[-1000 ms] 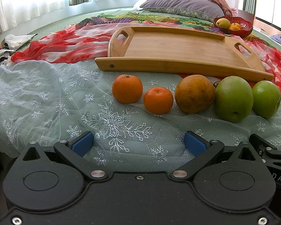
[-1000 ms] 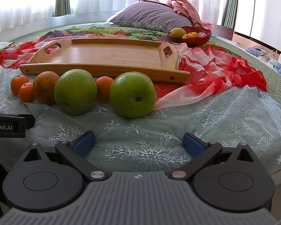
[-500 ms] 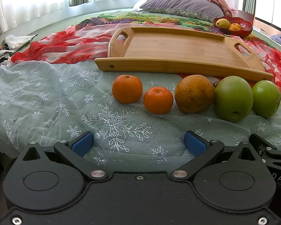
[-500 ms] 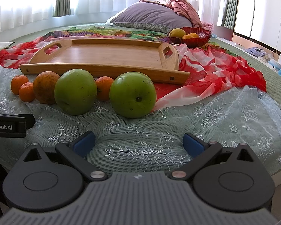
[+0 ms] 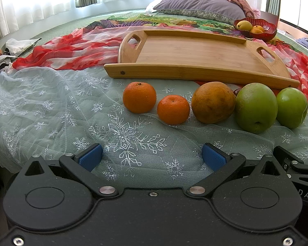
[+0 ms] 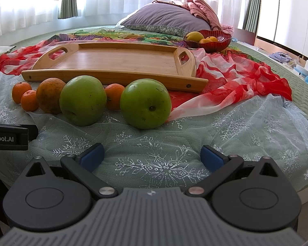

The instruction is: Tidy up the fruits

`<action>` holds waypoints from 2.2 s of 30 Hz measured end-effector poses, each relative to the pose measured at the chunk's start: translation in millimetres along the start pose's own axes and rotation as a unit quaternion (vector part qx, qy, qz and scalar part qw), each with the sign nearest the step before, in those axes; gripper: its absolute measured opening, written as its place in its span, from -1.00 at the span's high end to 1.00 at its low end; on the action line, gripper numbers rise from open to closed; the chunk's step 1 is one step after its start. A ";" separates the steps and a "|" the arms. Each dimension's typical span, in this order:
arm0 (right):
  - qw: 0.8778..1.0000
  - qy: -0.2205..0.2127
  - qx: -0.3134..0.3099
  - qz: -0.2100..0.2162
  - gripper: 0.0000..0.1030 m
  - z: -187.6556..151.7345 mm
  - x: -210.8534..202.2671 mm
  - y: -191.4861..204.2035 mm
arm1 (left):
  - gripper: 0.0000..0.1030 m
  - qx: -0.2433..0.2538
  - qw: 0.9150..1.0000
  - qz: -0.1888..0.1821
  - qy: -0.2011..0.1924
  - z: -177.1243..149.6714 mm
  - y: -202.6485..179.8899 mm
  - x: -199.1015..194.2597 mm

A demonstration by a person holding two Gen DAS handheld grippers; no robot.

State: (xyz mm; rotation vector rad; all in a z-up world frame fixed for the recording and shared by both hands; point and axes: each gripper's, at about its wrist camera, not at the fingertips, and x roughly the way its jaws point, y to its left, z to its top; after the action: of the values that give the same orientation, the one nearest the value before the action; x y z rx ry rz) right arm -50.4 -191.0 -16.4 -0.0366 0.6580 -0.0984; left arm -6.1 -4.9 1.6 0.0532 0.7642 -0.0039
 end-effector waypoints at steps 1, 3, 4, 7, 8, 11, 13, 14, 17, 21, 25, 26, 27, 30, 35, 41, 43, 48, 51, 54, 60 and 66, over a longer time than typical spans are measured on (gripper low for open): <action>1.000 0.000 0.000 0.000 -1.00 0.1 0.3 -0.2 | -1.00 0.000 1.000 0.000 0.000 0.0 0.0 0.0; 1.000 0.000 0.000 0.000 -1.00 -0.4 -0.3 0.3 | -1.00 0.000 1.000 0.000 0.000 -0.1 -0.1 -0.1; 1.000 0.000 0.000 0.000 -1.00 -0.4 0.0 -0.1 | -1.00 0.000 1.000 0.000 0.000 0.0 -0.1 0.0; 1.000 -0.001 0.000 0.000 -1.00 -0.9 -0.2 0.0 | -1.00 0.000 1.000 0.000 -0.001 0.0 -0.2 -0.1; 1.000 -0.001 0.000 0.000 -1.00 -1.0 -0.3 0.0 | -1.00 0.000 1.000 0.000 -0.001 0.0 -0.2 -0.1; 1.000 -0.001 0.000 0.001 -1.00 0.7 0.3 -1.0 | -1.00 0.000 1.000 0.001 -0.002 0.7 0.9 -2.7; 1.000 -0.002 0.000 0.000 -1.00 0.0 0.5 -0.4 | -1.00 0.000 1.000 0.000 -0.004 4.7 1.7 -5.4; 1.000 -0.003 -0.001 0.000 -1.00 0.1 -0.1 0.5 | -1.00 -0.001 1.000 -0.002 -0.004 5.4 2.2 -6.0; 1.000 -0.004 0.002 0.000 -1.00 3.3 -2.0 -0.5 | -1.00 -0.002 1.000 -0.006 -0.004 7.9 4.1 -7.2; 1.000 -0.008 0.000 -0.004 -1.00 4.2 -2.0 0.8 | -1.00 0.001 1.000 -0.001 0.000 9.5 2.6 -4.9; 1.000 -0.016 -0.003 0.002 -1.00 3.6 -3.3 -1.7 | -1.00 0.000 1.000 -0.003 -0.008 8.5 3.3 -5.3; 1.000 -0.022 0.002 0.003 -1.00 4.2 -5.3 -3.5 | -1.00 -0.002 1.000 -0.007 -0.011 8.5 4.5 -6.3; 1.000 -0.028 0.007 0.004 -1.00 3.3 -7.8 -4.5 | -1.00 -0.002 1.000 -0.011 -0.013 9.6 6.5 -6.9; 0.999 -0.051 0.009 0.016 -1.00 2.6 -12.7 -7.6 | -0.91 0.005 0.999 -0.022 -0.024 11.7 9.5 -10.9; 0.996 -0.084 -0.021 0.017 -0.90 9.6 -13.2 -7.8 | -0.33 0.040 0.997 -0.042 -0.044 16.8 2.8 -20.4; 0.994 -0.102 -0.034 0.017 -0.61 17.5 -12.2 -9.6 | -0.01 0.046 0.995 -0.063 -0.063 21.9 -2.9 -30.1; 0.994 -0.108 -0.030 0.018 -0.51 20.0 -13.3 -11.9 | 0.05 0.048 0.994 -0.062 -0.071 24.9 -1.4 -32.3; 0.993 -0.105 -0.017 0.043 -0.40 24.8 -10.0 -17.2 | 0.24 0.063 0.993 -0.064 -0.073 29.0 -2.0 -26.6; 0.993 -0.103 -0.016 0.053 -0.40 26.6 -5.9 -17.9 | 0.28 0.075 0.993 -0.061 -0.069 28.8 -5.6 -19.2; 0.993 -0.098 -0.012 0.064 -0.40 26.1 -3.0 -19.2 | 0.29 0.083 0.993 -0.058 -0.066 26.4 -9.1 -12.8; 0.993 -0.093 -0.024 0.069 -0.40 21.7 3.1 -15.7 | 0.36 0.080 0.993 -0.063 -0.055 23.5 -8.1 1.4; 0.993 -0.090 -0.026 0.067 -0.34 20.5 12.5 -11.2 | 0.36 0.086 0.992 -0.056 -0.073 20.5 -11.1 3.0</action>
State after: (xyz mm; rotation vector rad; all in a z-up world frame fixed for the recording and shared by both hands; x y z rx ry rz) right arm -28.9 -203.4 -7.0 -0.0515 0.4812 0.0516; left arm 10.0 -16.9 13.8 0.1727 0.6189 -0.1787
